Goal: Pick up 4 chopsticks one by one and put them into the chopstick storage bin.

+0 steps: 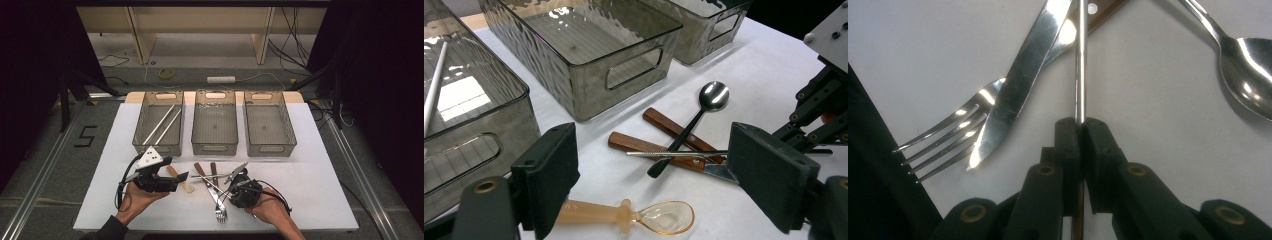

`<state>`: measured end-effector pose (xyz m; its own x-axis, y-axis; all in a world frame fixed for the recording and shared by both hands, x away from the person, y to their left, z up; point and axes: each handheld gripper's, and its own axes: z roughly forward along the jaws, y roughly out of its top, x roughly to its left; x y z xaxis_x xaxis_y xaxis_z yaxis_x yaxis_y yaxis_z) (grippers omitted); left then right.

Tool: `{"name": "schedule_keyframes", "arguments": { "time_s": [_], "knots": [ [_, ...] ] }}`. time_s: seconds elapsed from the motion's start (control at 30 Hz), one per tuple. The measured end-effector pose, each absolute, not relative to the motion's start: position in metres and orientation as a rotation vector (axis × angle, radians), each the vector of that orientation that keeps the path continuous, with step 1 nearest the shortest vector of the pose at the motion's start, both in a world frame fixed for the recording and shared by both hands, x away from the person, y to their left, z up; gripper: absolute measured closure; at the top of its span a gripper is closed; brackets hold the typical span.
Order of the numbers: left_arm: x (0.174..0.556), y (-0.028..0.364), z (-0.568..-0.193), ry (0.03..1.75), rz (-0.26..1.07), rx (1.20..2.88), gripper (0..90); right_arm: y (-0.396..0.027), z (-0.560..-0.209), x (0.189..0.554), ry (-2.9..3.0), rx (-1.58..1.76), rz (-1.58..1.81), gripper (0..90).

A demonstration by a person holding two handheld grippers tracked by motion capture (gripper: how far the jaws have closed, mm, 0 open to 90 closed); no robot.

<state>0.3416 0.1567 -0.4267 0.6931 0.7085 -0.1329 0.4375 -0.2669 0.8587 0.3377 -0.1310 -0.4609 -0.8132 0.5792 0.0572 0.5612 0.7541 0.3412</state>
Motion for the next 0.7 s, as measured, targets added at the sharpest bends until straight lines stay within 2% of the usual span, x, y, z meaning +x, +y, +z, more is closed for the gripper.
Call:
{"name": "schedule_keyframes", "arguments": {
  "time_s": [0.7],
  "knots": [
    [0.336, 0.141, -0.426, 0.790, 0.316, 1.996, 20.1, -0.136, -0.438, 0.334, 2.903, 0.775, 0.594, 86.1]
  ]
}}
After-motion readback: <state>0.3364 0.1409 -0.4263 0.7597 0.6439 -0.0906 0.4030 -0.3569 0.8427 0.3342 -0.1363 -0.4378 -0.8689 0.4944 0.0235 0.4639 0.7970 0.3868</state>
